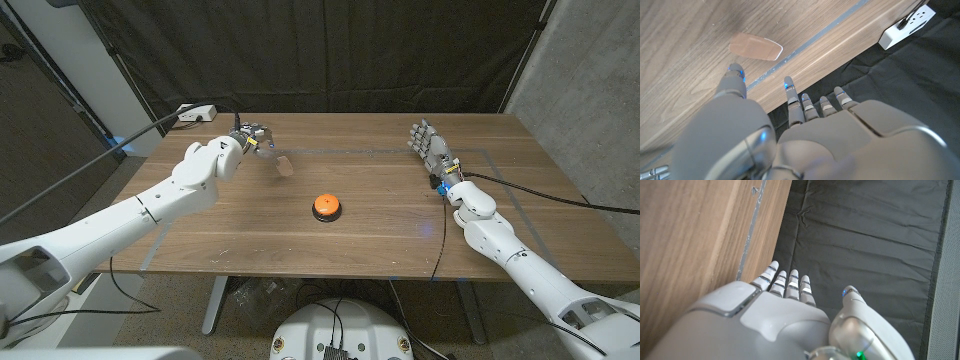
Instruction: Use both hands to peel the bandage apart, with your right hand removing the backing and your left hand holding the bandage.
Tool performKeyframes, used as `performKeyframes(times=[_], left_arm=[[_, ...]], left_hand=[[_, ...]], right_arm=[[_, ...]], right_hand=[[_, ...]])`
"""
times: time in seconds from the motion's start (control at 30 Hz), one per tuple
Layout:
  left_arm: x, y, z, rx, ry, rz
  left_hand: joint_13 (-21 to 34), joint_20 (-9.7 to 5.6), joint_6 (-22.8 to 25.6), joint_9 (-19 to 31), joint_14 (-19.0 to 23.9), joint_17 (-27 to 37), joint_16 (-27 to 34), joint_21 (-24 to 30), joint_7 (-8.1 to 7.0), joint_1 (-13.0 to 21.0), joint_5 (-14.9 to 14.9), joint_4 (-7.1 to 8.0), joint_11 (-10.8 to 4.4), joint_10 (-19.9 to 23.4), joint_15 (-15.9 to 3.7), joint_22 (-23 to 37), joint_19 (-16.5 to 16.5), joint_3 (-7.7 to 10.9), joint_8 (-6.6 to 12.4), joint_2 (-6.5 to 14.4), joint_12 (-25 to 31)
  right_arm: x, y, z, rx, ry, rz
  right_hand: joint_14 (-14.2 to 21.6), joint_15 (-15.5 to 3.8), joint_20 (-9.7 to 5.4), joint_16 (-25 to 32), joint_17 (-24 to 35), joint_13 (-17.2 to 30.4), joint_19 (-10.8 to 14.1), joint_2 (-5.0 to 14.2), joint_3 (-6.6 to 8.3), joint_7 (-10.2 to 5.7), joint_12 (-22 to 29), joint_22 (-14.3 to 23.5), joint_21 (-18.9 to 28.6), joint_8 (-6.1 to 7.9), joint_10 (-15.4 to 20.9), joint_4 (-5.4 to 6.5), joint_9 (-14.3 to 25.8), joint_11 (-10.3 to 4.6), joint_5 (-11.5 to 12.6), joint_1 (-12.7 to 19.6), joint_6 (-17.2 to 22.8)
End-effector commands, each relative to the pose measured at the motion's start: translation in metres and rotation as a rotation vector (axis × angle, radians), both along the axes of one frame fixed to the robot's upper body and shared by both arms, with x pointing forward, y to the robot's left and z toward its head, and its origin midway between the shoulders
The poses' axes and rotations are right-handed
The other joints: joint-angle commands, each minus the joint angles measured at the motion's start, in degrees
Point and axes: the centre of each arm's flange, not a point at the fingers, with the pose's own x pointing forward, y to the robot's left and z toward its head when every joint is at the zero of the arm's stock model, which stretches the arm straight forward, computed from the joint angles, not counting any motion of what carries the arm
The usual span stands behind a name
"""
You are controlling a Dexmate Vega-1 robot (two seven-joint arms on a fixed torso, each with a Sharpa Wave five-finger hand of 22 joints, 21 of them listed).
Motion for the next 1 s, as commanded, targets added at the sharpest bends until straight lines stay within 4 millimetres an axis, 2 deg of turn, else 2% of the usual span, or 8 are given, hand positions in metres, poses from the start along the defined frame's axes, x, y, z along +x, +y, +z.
performKeyframes(times=[0.03, 0.37, 0.67, 0.9, 1.0], left_arm=[[0.003, -0.009, -0.005, 0.105, -0.011, 0.063], [0.018, -0.01, -0.011, 0.093, 0.057, 0.045], [0.025, -0.018, -0.017, 0.12, 0.03, 0.038], [0.032, -0.025, -0.019, 0.149, 0.017, 0.039], [0.035, -0.028, -0.02, 0.16, 0.019, 0.039]], left_hand=[[0.2, -0.04, 0.7, 0.3, -0.4, -0.1, 0.1, 0.1, -0.09, 0.6, 0.5, 0.03, -0.37, 0.2, -0.37, 0.1, 0.0, 0.04, 0.04, 0.2, -0.1], [0.3, -0.85, 0.6, 0.3, -1.0, -0.2, -0.1, 0.1, -0.59, 1.0, 0.5, 0.2, -0.57, 0.2, -0.83, 0.0, 0.3, -0.1, -0.36, 0.3, -0.1], [0.3, -1.22, 1.1, 0.3, -1.0, -0.2, -0.1, 0.1, -0.54, 1.2, 0.5, 0.49, -0.61, 0.1, -1.13, 0.0, 0.4, 0.06, -0.46, 1.0, -0.1], [0.3, -1.55, 2.6, 0.3, -0.4, -0.3, 0.1, 0.1, -1.03, 1.6, 0.3, 0.55, -1.26, 1.3, -1.54, 0.0, 0.7, 0.03, -0.22, 1.2, 0.4], [0.3, -1.66, 3.2, 0.3, 0.4, -0.4, 0.3, 0.1, -0.64, 1.8, 0.2, 0.6, -1.52, 2.2, -1.61, 0.0, 0.9, -0.03, -0.16, 1.3, 0.8]], right_arm=[[-0.005, -0.002, -0.003, 0.002, -0.001, -0.003], [-0.008, -0.003, -0.005, 0.002, -0.002, -0.004], [-0.007, -0.005, -0.009, 0.007, 0.005, -0.007], [-0.003, -0.006, -0.011, 0.014, 0.011, -0.005], [-0.002, -0.006, -0.011, 0.018, 0.012, -0.008]], right_hand=[[0.4, 0.15, 0.04, 0.3, 0.2, 0.2, 0.7, -0.18, -0.02, 0.07, 0.1, 0.3, -0.1, 0.21, 0.7, 0.14, 0.3, 0.11, 0.3, 0.0, 0.4], [0.5, 0.13, 0.05, 0.3, 0.2, 0.2, 0.8, -0.2, -0.08, 0.03, 0.1, 0.3, -0.2, 0.18, 0.7, 0.15, 0.3, 0.12, 0.3, 0.0, 0.4], [0.5, 0.15, 0.07, 0.3, 0.2, 0.2, 0.8, -0.19, -0.12, 0.04, 0.1, 0.3, -0.4, 0.18, 0.8, 0.14, 0.3, 0.13, 0.3, -0.1, 0.5], [0.5, 0.14, 0.08, 0.3, 0.2, 0.2, 0.9, -0.21, -0.15, 0.07, 0.1, 0.3, -0.4, 0.17, 0.8, 0.14, 0.3, 0.15, 0.3, -0.1, 0.5], [0.5, 0.18, 0.06, 0.3, 0.2, 0.2, 0.9, -0.22, -0.18, 0.05, 0.1, 0.3, -0.5, 0.15, 0.8, 0.14, 0.3, 0.16, 0.3, -0.1, 0.4]])
